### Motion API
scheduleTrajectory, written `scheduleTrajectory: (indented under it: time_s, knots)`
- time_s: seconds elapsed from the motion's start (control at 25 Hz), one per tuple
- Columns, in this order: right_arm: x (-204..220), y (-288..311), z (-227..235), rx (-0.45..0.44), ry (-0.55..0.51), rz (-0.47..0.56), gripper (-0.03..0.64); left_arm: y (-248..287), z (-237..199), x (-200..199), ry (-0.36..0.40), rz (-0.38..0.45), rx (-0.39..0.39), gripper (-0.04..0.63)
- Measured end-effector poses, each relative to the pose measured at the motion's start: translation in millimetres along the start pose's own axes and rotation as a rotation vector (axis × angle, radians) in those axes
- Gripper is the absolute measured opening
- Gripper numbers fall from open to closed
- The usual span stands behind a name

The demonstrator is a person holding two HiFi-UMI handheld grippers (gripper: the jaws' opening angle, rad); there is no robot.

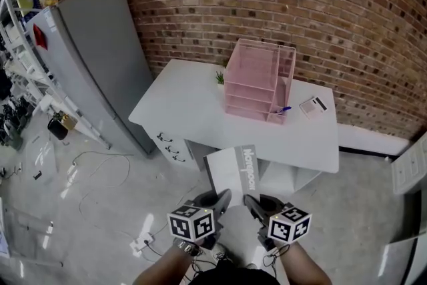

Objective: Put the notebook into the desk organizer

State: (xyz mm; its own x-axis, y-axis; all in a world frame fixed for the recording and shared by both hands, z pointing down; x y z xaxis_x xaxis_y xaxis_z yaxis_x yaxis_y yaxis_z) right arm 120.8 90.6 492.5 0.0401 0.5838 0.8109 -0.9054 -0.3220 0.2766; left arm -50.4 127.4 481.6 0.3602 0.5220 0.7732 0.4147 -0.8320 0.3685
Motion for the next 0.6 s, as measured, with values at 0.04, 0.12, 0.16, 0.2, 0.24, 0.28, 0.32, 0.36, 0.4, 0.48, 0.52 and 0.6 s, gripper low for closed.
scheduleTrajectory:
  time_s: [0.04, 0.12, 0.16, 0.2, 0.24, 0.28, 0.32, 0.36, 0.4, 0.48, 0.52, 0.6]
  knots:
    - [-2.4, 8.2, 0.7, -0.002, -0.003, 0.001, 0.012, 0.9, -7.3, -4.5, 0.002, 0.001, 0.000, 0.049]
    - [-6.9, 22.6, 1.7, -0.005, -0.010, 0.003, 0.012, 2.6, -20.1, -12.3, 0.006, 0.003, 0.001, 0.049]
    - [-9.5, 28.5, 1.9, -0.006, -0.014, 0.003, 0.012, 3.3, -25.0, -16.1, 0.007, 0.005, 0.001, 0.049]
    - [-12.4, 33.6, 2.2, -0.007, -0.018, 0.002, 0.012, 3.9, -29.1, -20.1, 0.008, 0.008, 0.003, 0.049]
    - [-15.6, 38.1, 2.6, -0.008, -0.022, 0.002, 0.012, 4.6, -32.5, -24.0, 0.009, 0.010, 0.004, 0.049]
    - [-18.7, 42.0, 3.4, -0.009, -0.024, 0.002, 0.012, 5.5, -35.4, -27.8, 0.010, 0.012, 0.004, 0.049]
    - [-21.7, 45.5, 4.5, -0.010, -0.026, 0.001, 0.012, 6.7, -37.9, -31.3, 0.010, 0.013, 0.004, 0.049]
    - [-24.7, 48.8, 6.2, -0.011, -0.027, 0.000, 0.012, 8.5, -40.3, -34.7, 0.010, 0.014, 0.004, 0.049]
    - [-27.8, 51.9, 8.4, -0.011, -0.027, -0.002, 0.012, 10.9, -42.6, -37.8, 0.009, 0.014, 0.004, 0.049]
    - [-34.5, 57.7, 15.0, -0.012, -0.029, -0.006, 0.012, 18.2, -46.5, -44.1, 0.005, 0.015, 0.002, 0.049]
    - [-38.0, 60.3, 19.7, -0.014, -0.030, -0.008, 0.012, 23.1, -48.0, -47.1, 0.003, 0.016, 0.001, 0.049]
    - [-45.1, 64.9, 31.4, -0.018, -0.029, -0.014, 0.012, 34.7, -50.6, -52.5, -0.002, 0.018, -0.002, 0.049]
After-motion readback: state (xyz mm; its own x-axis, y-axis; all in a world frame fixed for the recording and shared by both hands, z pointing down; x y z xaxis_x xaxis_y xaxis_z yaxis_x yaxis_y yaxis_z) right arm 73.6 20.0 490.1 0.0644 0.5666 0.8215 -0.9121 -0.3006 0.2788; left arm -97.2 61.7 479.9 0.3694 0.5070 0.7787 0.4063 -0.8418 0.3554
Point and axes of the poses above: the fingertips, and each gripper's own axes: y forward along the fingers, z to its right, x out of its underside, the point moved 8 cm from there along -y, backward along the fingers, and after that the axes turned 3 degrees about -x, right-handed, at the moved point
